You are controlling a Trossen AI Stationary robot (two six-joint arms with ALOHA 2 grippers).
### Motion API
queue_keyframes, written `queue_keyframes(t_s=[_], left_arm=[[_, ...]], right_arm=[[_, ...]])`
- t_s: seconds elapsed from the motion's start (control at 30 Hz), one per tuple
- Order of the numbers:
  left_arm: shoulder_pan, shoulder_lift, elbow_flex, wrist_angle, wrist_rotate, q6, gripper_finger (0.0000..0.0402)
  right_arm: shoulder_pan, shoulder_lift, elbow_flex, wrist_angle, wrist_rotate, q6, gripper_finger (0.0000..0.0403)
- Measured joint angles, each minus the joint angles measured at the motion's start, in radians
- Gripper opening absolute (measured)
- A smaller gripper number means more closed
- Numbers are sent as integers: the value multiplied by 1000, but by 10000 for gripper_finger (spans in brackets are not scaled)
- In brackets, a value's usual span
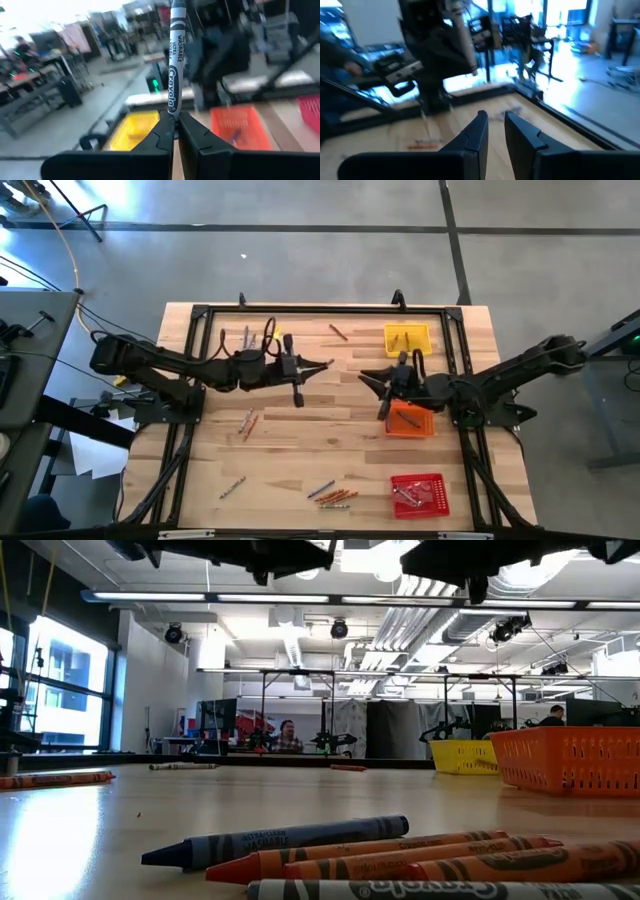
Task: Sort crayons
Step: Put the gray crayon into the red bin
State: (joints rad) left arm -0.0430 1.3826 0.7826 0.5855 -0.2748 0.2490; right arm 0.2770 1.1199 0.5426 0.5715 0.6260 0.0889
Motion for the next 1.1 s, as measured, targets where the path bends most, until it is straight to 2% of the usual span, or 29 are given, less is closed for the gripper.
queue_keyframes(t_s=[0.17,0.33,0.53,0.63,0.8,0.9,1.0,1.1], left_arm=[[-7,31,-1,50,-31,-59,0],[-7,60,-3,47,-33,-90,0],[-24,79,-1,58,-33,-91,0],[-35,84,-1,57,-33,-86,0],[-46,84,-1,59,-33,-75,0],[-50,84,-1,63,-33,-74,0],[-51,84,-1,64,-33,-77,0],[-51,84,-1,67,-33,-94,0]], right_arm=[[-2,93,20,157,-84,-54,58],[-2,154,77,164,-104,-90,58],[-2,169,114,144,-106,-151,62],[-2,169,116,116,-106,-152,82],[-15,169,116,108,-104,-150,138],[-23,169,116,114,-69,-143,166],[-42,169,116,112,-60,-93,181],[-62,169,116,111,-103,-43,185]])
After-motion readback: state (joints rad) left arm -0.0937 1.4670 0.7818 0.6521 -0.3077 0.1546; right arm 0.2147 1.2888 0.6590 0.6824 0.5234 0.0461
